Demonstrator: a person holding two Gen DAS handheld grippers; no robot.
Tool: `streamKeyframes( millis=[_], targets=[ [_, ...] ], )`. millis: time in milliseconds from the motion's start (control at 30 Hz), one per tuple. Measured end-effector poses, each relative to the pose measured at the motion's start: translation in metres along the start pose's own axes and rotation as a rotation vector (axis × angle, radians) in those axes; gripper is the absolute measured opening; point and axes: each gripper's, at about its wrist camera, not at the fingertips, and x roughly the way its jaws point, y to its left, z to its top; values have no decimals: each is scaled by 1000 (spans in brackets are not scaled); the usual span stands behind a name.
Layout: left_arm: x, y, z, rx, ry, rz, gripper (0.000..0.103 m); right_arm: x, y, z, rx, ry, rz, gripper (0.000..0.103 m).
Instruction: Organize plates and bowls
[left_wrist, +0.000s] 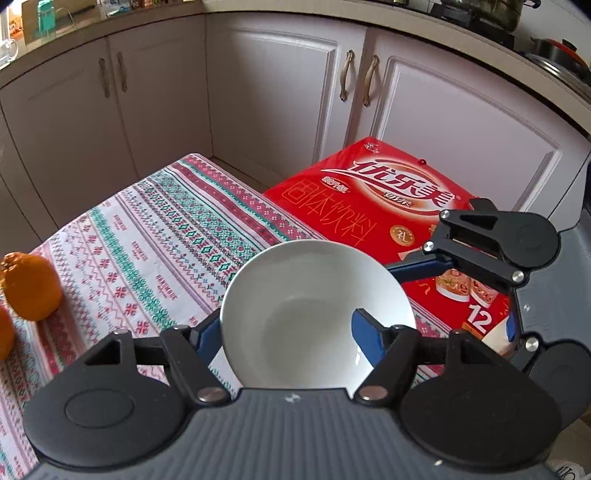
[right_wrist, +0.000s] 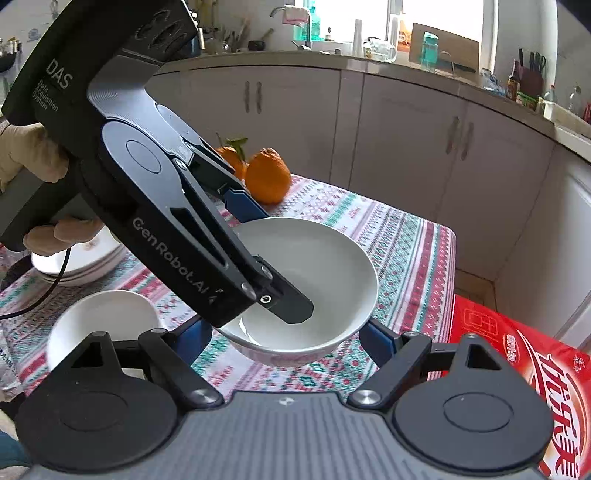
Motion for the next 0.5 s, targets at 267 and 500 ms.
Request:
streamKeyframes(
  millis=[267,500],
  targets=[
    [-30,-9,-16,-11,-26,43,72,-21,22,8,-1,-15,31,90],
    [-53,-14,-37,-39,-40,70,72,-24,43,7,-4,-5,75,90]
  ],
)
